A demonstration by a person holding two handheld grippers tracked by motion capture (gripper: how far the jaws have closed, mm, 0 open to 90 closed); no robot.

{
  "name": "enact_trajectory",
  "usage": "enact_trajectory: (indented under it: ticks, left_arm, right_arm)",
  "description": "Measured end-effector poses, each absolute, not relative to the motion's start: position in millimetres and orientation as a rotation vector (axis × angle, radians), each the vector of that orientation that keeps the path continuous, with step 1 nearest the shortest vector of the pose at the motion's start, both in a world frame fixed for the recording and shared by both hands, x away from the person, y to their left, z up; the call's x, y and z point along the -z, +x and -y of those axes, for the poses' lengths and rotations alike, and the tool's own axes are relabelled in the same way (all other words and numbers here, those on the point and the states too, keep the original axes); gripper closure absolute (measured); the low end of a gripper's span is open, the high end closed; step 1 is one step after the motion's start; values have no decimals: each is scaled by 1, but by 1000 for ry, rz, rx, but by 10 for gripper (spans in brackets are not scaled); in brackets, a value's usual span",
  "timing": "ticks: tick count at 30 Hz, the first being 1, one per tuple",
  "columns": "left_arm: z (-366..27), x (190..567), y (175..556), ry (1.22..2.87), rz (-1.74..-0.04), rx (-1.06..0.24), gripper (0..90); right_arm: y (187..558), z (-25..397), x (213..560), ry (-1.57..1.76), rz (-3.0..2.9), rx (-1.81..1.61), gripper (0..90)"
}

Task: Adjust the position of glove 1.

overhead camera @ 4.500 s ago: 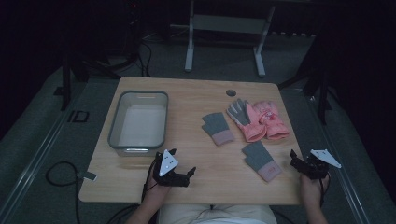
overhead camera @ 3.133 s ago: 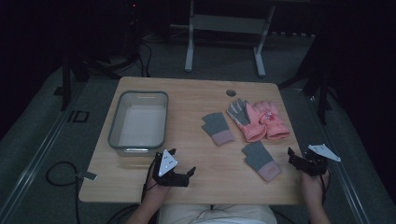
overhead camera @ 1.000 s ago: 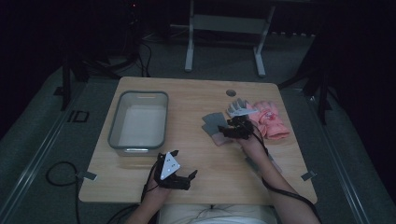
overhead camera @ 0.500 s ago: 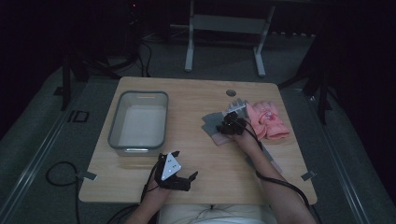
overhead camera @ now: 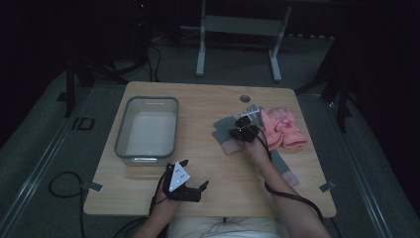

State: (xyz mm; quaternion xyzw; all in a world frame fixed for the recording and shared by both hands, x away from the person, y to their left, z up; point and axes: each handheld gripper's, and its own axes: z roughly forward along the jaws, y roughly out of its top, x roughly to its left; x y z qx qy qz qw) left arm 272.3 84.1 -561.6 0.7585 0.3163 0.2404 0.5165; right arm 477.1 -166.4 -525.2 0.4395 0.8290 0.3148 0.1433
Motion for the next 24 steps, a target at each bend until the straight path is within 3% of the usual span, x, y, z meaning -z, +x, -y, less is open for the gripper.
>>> enact_trajectory:
  ticks: [13,24]
  left_arm:
    - [-82,562,272,1831,-755,-588,3]
    - [-83,562,272,1830,-754,-588,3]
  right_arm:
    - [410,164,479,1363,-2191,-1062,859]
    - [362,173,480,1491,-2098,-1218,858]
